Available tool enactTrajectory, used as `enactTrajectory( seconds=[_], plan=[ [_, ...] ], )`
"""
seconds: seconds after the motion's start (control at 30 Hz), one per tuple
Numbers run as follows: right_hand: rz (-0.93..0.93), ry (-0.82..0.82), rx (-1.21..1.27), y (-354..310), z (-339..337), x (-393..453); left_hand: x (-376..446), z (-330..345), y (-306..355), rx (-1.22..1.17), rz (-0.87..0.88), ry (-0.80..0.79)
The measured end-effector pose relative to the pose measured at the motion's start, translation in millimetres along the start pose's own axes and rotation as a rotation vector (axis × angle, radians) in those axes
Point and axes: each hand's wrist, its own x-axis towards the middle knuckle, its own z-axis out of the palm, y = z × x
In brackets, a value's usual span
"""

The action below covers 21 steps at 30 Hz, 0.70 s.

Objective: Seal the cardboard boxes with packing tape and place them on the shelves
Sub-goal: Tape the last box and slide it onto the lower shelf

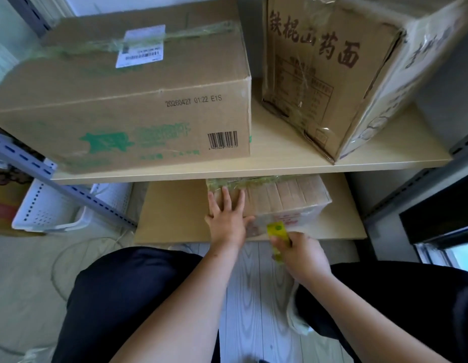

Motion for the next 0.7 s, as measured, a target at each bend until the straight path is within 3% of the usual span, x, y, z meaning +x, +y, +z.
enactTrajectory(
  seconds=[0.1,0.17,0.23,0.33,0.57,0.7],
  plan=[
    [0.102,-0.073,0.267,10.4,9.6,6.8,2.5,-7.0,4.2,-0.027,-0.012,-0.062],
    [0.125,-0.111,0.328,11.1,13.6,11.1,2.8,-15.4,10.0,-0.066,-0.006,-0.014],
    [0.118,-0.132,0.258,13.3,19.9,15.9,3.3,-13.6,14.8,-0.048,0.137,0.132],
    [0.094,-0.124,0.172,10.9,30.6,28.0,10.6,6.8,16.7,0.091,0.416,0.077],
    [0.060,-0.069,0.084,-2.9,43.3,52.7,35.7,20.1,20.4,0.200,0.361,0.165],
    [0.063,-0.061,-0.066,-11.3,18.3,35.0,25.3,-5.0,26.5,0.165,0.320,-0.023]
  ],
)
